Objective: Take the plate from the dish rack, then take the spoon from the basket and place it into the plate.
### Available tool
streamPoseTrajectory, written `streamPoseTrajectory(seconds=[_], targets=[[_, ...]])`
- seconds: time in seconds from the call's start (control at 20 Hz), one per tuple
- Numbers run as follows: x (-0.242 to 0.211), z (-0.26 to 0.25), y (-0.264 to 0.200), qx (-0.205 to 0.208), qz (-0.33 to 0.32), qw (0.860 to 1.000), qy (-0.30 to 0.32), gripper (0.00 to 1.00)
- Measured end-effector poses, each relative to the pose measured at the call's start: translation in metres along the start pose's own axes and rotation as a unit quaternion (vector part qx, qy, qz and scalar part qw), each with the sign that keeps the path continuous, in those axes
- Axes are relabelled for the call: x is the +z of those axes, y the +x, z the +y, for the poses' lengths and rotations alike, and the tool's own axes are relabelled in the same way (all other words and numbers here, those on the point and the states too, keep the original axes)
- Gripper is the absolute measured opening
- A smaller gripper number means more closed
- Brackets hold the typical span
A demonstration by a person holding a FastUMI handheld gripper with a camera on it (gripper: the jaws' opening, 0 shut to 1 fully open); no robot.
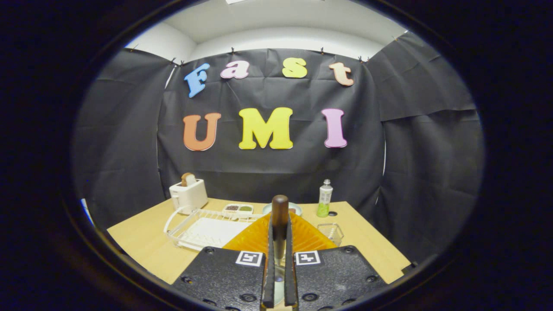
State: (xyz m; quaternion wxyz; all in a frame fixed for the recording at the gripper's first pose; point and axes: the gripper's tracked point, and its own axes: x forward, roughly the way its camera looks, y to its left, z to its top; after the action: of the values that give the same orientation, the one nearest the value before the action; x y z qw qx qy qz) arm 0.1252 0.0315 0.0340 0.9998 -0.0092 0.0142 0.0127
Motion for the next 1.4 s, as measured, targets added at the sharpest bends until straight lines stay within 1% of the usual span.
streamPoseTrajectory(seconds=[0.35, 0.45, 0.55, 0.8, 0.9, 1.05, 1.15, 1.25, 1.3, 1.35, 1.4], targets=[[-0.069, 0.051, -0.002, 0.002, 0.005, 1.000, 0.007, 0.15], [-0.097, 0.061, 0.003, 0.003, 0.025, 1.000, 0.017, 0.15], [-0.114, 0.066, 0.009, 0.003, 0.041, 0.999, 0.017, 0.15], [-0.134, 0.066, 0.010, 0.005, 0.046, 0.998, 0.041, 0.17], [-0.141, 0.061, 0.010, 0.005, 0.047, 0.998, 0.038, 0.18], [-0.138, 0.052, 0.006, 0.000, 0.037, 0.999, 0.033, 0.19], [-0.136, 0.049, 0.004, 0.002, 0.029, 0.999, 0.030, 0.22], [-0.131, 0.041, 0.000, -0.006, 0.019, 1.000, 0.024, 0.29], [-0.127, 0.040, -0.004, -0.009, 0.011, 1.000, 0.025, 0.42], [-0.121, 0.037, -0.009, -0.012, -0.001, 1.000, 0.023, 0.45], [-0.116, 0.036, -0.014, -0.016, -0.011, 1.000, 0.014, 0.51]])
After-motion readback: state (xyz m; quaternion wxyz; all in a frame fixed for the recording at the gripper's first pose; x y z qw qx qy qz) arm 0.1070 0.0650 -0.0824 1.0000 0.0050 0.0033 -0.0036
